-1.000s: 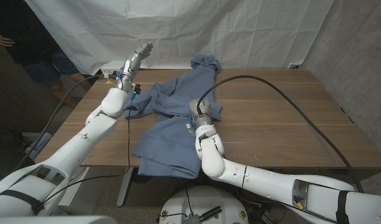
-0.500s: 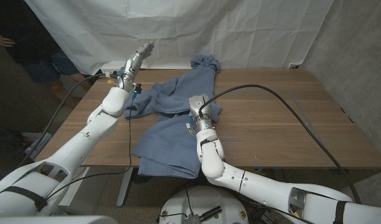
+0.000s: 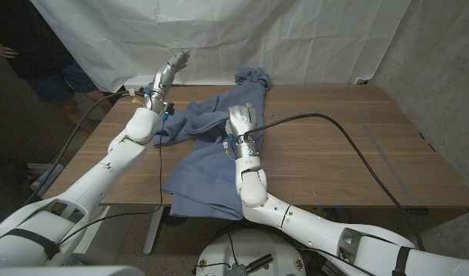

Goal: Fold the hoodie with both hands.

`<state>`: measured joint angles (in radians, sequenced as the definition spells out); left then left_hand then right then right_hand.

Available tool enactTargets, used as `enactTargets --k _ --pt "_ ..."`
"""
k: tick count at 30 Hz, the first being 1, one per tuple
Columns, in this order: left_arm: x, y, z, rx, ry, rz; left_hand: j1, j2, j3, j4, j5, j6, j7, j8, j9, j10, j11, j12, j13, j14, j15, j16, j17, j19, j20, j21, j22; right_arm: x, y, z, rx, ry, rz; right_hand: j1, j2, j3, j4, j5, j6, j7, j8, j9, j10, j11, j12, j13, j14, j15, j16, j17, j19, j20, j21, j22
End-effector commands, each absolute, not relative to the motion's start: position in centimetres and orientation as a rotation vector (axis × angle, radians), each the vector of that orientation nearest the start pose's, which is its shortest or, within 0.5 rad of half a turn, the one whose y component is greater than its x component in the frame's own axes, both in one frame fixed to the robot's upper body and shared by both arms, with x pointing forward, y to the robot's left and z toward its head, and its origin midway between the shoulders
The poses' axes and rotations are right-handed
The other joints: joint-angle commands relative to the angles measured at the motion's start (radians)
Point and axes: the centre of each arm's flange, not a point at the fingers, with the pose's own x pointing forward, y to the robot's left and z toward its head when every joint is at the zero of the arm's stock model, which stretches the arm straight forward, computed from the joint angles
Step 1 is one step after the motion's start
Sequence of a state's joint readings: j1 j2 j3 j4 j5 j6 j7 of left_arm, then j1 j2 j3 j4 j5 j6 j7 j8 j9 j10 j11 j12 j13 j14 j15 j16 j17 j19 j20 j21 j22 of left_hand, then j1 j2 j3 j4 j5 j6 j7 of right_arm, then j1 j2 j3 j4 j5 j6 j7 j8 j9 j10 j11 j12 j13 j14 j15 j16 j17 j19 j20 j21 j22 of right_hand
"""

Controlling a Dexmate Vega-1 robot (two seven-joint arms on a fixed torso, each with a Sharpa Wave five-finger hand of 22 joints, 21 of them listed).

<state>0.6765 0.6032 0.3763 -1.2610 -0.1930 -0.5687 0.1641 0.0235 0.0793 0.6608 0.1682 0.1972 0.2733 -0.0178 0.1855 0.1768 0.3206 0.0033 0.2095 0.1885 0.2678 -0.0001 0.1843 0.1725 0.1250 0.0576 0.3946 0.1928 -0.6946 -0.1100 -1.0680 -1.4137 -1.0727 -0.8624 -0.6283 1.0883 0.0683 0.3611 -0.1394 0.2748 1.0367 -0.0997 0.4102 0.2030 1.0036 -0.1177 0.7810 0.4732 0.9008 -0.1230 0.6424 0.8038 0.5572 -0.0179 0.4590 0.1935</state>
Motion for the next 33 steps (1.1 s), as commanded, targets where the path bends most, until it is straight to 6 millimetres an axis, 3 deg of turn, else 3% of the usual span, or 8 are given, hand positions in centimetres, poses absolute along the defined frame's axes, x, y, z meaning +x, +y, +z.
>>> enactTargets --k 1,19,33 --pt "60.0 32.0 9.8 0.418 -1.063 -0.027 -0.003 0.062 -0.004 0.003 0.003 -0.003 0.003 -0.002 0.001 -0.005 0.005 -0.006 0.004 -0.007 0.003 0.000 0.003 0.003 0.008 -0.002 0.004 55.5 4.9 -0.7 -1.166 -0.949 -0.642 0.004 0.004 -0.005 -0.004 0.006 0.051 0.031 0.001 0.008 0.011 0.004 0.009 0.000 0.016 -0.096 -0.003 0.004 0.008 0.006 0.011 0.003" --pt "57.8 33.9 8.7 0.372 -1.115 -0.001 -0.003 0.065 -0.004 0.003 0.004 -0.008 0.003 -0.003 0.001 -0.004 0.009 -0.005 0.004 -0.009 0.006 0.000 0.003 0.006 0.012 -0.003 0.004 57.5 8.2 1.8 -0.869 -0.890 -0.382 0.006 0.003 -0.012 -0.005 0.007 0.053 0.048 -0.008 0.009 0.013 0.015 0.013 -0.001 0.027 -0.093 -0.003 0.016 0.008 0.016 0.016 0.006" --pt "57.3 34.2 8.1 0.343 -1.141 -0.010 -0.002 0.065 -0.005 0.003 0.004 -0.008 0.004 -0.002 0.001 -0.005 0.006 -0.005 0.004 -0.008 0.006 0.001 0.003 0.009 0.011 -0.003 0.004 59.8 10.3 3.6 -0.698 -0.802 -0.224 0.012 0.006 -0.019 -0.007 0.004 0.056 0.057 -0.016 0.009 0.021 0.032 0.017 -0.003 0.033 -0.090 0.006 0.032 0.021 0.031 0.027 0.008"
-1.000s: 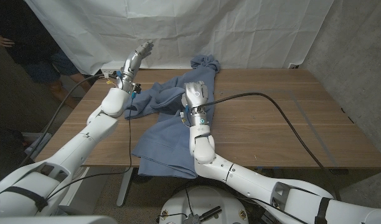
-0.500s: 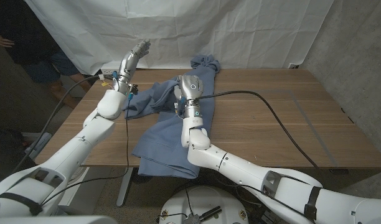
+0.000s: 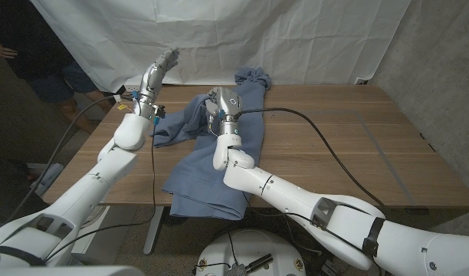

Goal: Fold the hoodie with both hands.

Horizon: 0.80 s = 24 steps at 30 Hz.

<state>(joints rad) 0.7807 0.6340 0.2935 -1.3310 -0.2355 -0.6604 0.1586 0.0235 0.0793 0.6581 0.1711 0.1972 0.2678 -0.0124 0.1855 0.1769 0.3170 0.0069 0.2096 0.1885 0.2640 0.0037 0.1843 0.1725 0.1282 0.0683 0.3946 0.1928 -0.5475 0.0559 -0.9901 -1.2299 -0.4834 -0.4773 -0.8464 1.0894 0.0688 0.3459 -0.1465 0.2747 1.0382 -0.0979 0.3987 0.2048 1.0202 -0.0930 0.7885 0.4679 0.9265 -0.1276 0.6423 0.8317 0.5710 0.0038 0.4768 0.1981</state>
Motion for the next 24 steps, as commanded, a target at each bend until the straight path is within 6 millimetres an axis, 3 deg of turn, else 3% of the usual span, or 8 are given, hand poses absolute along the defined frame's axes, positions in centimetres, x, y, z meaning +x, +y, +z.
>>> enactTargets --k 1,11,24 --pt "57.3 34.2 8.1 0.343 -1.141 -0.010 -0.002 0.065 -0.002 0.000 0.004 -0.003 -0.002 -0.002 0.001 -0.001 0.002 -0.005 0.004 -0.004 0.002 0.001 0.003 0.006 0.000 -0.003 0.004 59.8 10.3 3.6 -0.698 -0.802 -0.224 0.011 0.006 -0.004 0.000 0.004 0.055 0.055 -0.005 0.007 0.002 0.007 0.010 0.004 0.007 -0.085 0.007 0.005 0.006 0.009 0.010 0.004" --pt "57.2 34.1 7.3 0.332 -1.138 -0.020 -0.001 0.065 -0.002 -0.001 0.004 -0.003 -0.003 -0.002 0.001 0.001 0.004 -0.004 0.004 -0.004 0.002 0.001 0.003 0.007 -0.001 -0.003 0.004 60.4 12.6 5.6 -0.599 -0.782 -0.104 0.019 0.009 -0.011 -0.003 0.001 0.053 0.060 -0.011 0.007 0.002 0.012 0.010 0.003 0.005 -0.081 0.011 0.009 0.006 0.010 0.014 0.005" --pt "56.5 34.3 6.4 0.311 -1.151 -0.009 -0.001 0.065 -0.003 -0.001 0.004 -0.004 -0.004 -0.002 0.001 -0.001 0.004 -0.005 0.004 -0.006 0.002 0.000 0.003 0.007 0.000 -0.004 0.004 60.7 17.2 7.3 -0.531 -0.777 0.051 0.028 0.014 -0.024 -0.004 -0.003 0.055 0.064 -0.019 0.008 0.003 0.014 0.013 0.005 0.006 -0.078 0.016 0.007 0.011 0.015 0.023 0.008"
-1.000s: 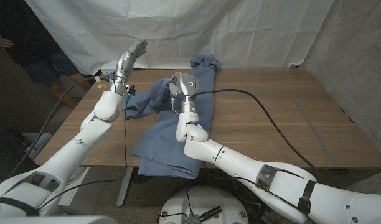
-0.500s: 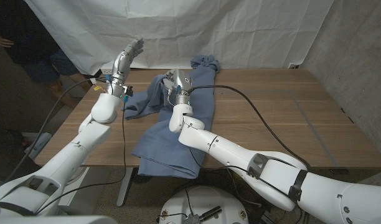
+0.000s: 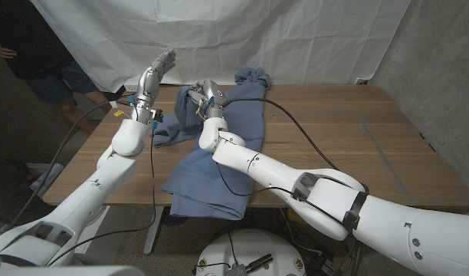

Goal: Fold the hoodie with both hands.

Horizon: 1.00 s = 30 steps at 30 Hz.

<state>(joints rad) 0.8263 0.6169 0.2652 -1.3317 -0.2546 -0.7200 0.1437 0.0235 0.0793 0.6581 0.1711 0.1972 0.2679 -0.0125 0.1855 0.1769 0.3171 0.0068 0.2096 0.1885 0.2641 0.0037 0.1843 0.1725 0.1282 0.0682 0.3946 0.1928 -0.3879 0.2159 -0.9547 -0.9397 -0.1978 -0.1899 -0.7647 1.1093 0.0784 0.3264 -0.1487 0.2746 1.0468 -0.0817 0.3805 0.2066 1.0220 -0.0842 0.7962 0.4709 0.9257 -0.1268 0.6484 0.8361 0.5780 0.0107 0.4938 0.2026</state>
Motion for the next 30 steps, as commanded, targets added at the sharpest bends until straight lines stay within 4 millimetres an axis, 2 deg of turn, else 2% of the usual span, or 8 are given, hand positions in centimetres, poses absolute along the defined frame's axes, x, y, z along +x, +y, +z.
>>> enactTargets --k 1,7,16,24,26,27,30 --pt "56.4 34.4 6.3 0.310 -1.152 -0.006 -0.001 0.065 -0.003 -0.001 0.004 -0.004 -0.003 -0.002 0.001 -0.001 0.004 -0.004 0.004 -0.006 0.001 0.000 0.003 0.008 0.000 -0.004 0.004 60.7 17.5 7.4 -0.523 -0.773 0.064 0.008 0.004 -0.005 -0.002 -0.003 0.048 0.046 0.000 0.006 0.001 0.005 0.005 0.001 0.007 -0.080 0.010 0.002 0.005 0.007 0.007 0.003" --pt "55.8 34.8 6.0 0.308 -1.157 0.011 -0.001 0.065 -0.003 -0.001 0.004 -0.004 -0.003 -0.002 0.001 -0.001 0.005 -0.005 0.004 -0.006 0.000 0.001 0.003 0.008 0.000 -0.005 0.004 60.7 19.8 7.8 -0.551 -0.736 0.169 0.010 0.006 -0.009 -0.001 -0.004 0.049 0.048 -0.002 0.007 -0.003 0.005 0.004 0.002 0.006 -0.079 0.011 0.001 0.006 0.007 0.009 0.004" --pt "55.0 35.4 5.4 0.307 -1.166 0.029 0.000 0.065 -0.003 -0.002 0.004 -0.004 -0.003 -0.001 0.001 -0.005 0.003 -0.006 0.004 -0.007 0.000 0.000 0.003 0.006 0.000 -0.006 0.004 61.2 22.3 7.9 -0.672 -0.528 0.412 0.015 0.010 -0.016 -0.001 -0.006 0.051 0.048 -0.006 0.007 0.000 0.008 0.005 0.000 0.004 -0.075 0.014 0.000 0.005 0.007 0.013 0.005" --pt "52.3 36.8 6.1 0.324 -1.250 0.121 0.001 0.063 -0.003 -0.003 0.004 -0.011 -0.012 -0.004 0.001 -0.009 0.002 -0.007 0.004 -0.011 0.003 -0.001 0.003 0.006 0.000 -0.007 0.004 61.5 22.6 7.3 -0.740 -0.424 0.525 0.017 0.011 -0.021 0.000 -0.008 0.053 0.048 -0.009 0.007 0.002 0.007 0.006 -0.001 0.003 -0.076 0.014 -0.002 0.007 0.008 0.017 0.006" --pt "51.3 37.4 6.1 0.330 -1.273 0.189 0.002 0.062 -0.003 -0.005 0.003 -0.022 -0.018 -0.007 0.001 -0.022 -0.005 -0.012 0.004 -0.019 0.003 -0.004 0.002 0.005 0.002 -0.008 0.004 61.6 22.3 7.7 -0.751 -0.421 0.476 0.018 0.013 -0.022 0.000 -0.008 0.054 0.048 -0.009 0.007 0.002 0.007 0.006 0.000 0.004 -0.076 0.014 -0.003 0.007 0.008 0.018 0.006" --pt "50.8 37.7 6.1 0.337 -1.278 0.235 0.003 0.062 -0.002 -0.006 0.004 -0.029 -0.021 -0.009 0.001 -0.033 0.000 -0.015 0.004 -0.024 0.004 -0.005 0.002 0.003 0.005 -0.009 0.004 61.7 22.1 8.0 -0.758 -0.427 0.456 0.018 0.012 -0.023 0.000 -0.008 0.054 0.048 -0.010 0.007 0.002 0.008 0.006 -0.001 0.004 -0.076 0.015 -0.002 0.007 0.008 0.019 0.006" --pt "49.6 39.1 5.9 0.373 -1.268 0.359 0.007 0.064 0.001 -0.009 0.004 -0.036 -0.033 -0.008 0.000 -0.050 -0.010 -0.019 0.004 -0.041 0.006 -0.009 0.002 -0.003 0.008 -0.013 0.004 61.7 22.2 7.7 -0.778 -0.425 0.466 0.020 0.012 -0.024 -0.001 -0.008 0.054 0.048 -0.011 0.007 0.002 0.007 0.006 -0.001 0.004 -0.076 0.016 -0.002 0.007 0.008 0.020 0.006"
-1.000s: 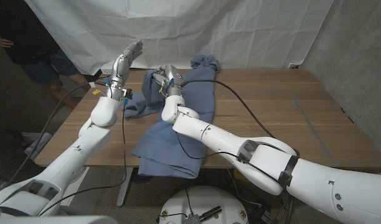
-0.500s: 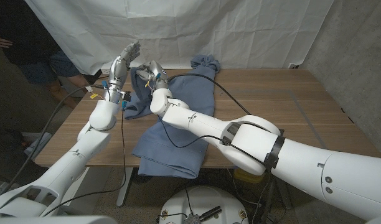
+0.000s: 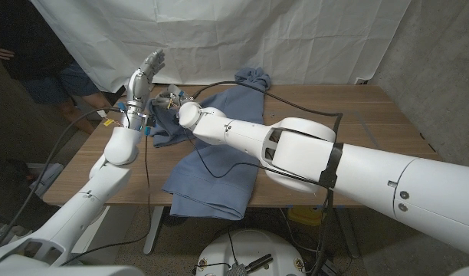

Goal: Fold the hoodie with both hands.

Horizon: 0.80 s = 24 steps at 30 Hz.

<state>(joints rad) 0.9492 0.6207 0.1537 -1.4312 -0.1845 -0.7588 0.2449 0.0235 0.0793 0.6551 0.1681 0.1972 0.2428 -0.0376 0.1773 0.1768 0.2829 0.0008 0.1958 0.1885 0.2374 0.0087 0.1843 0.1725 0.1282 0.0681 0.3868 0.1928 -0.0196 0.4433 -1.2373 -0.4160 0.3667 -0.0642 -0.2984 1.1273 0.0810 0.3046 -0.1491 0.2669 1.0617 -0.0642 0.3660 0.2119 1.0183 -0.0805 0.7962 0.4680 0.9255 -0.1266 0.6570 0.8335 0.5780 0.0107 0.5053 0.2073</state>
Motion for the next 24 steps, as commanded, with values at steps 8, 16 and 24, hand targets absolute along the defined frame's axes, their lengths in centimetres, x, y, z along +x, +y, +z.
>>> enactTargets --k 8,16,24 --pt "48.5 42.8 5.0 0.398 -1.173 0.494 0.011 0.064 0.007 -0.009 0.004 -0.014 -0.010 0.001 0.000 -0.026 -0.004 -0.006 0.004 -0.029 0.001 -0.010 0.002 -0.011 0.011 -0.010 0.003 61.5 22.3 8.0 -0.809 -0.478 0.444 0.004 0.009 -0.005 -0.001 -0.001 0.043 0.029 0.000 0.002 0.010 0.006 0.006 -0.003 0.003 -0.079 0.004 0.001 0.009 0.008 0.014 0.002" --pt "48.0 43.8 3.5 0.377 -1.140 0.532 0.013 0.064 0.009 -0.011 0.004 -0.015 -0.007 0.002 0.000 -0.026 0.000 -0.004 0.004 -0.028 -0.001 -0.008 0.001 -0.011 0.011 -0.011 0.003 61.5 22.1 7.9 -0.822 -0.499 0.389 0.009 0.013 -0.007 0.000 -0.001 0.039 0.028 -0.008 0.001 0.006 -0.003 0.002 -0.006 0.008 -0.078 0.003 0.003 0.042 0.001 0.034 0.004" --pt "46.8 45.1 2.8 0.378 -1.135 0.594 0.014 0.065 0.010 -0.012 0.004 -0.016 -0.008 0.002 0.000 -0.027 -0.004 -0.002 0.003 -0.026 -0.002 -0.006 0.001 -0.009 0.009 -0.011 0.003 60.8 23.0 7.7 -0.883 -0.534 0.401 -0.005 0.062 -0.041 0.022 -0.036 -0.117 0.017 -0.108 -0.006 -0.124 0.009 -0.099 -0.073 -0.045 -0.060 0.000 -0.019 0.038 0.003 0.070 0.009"
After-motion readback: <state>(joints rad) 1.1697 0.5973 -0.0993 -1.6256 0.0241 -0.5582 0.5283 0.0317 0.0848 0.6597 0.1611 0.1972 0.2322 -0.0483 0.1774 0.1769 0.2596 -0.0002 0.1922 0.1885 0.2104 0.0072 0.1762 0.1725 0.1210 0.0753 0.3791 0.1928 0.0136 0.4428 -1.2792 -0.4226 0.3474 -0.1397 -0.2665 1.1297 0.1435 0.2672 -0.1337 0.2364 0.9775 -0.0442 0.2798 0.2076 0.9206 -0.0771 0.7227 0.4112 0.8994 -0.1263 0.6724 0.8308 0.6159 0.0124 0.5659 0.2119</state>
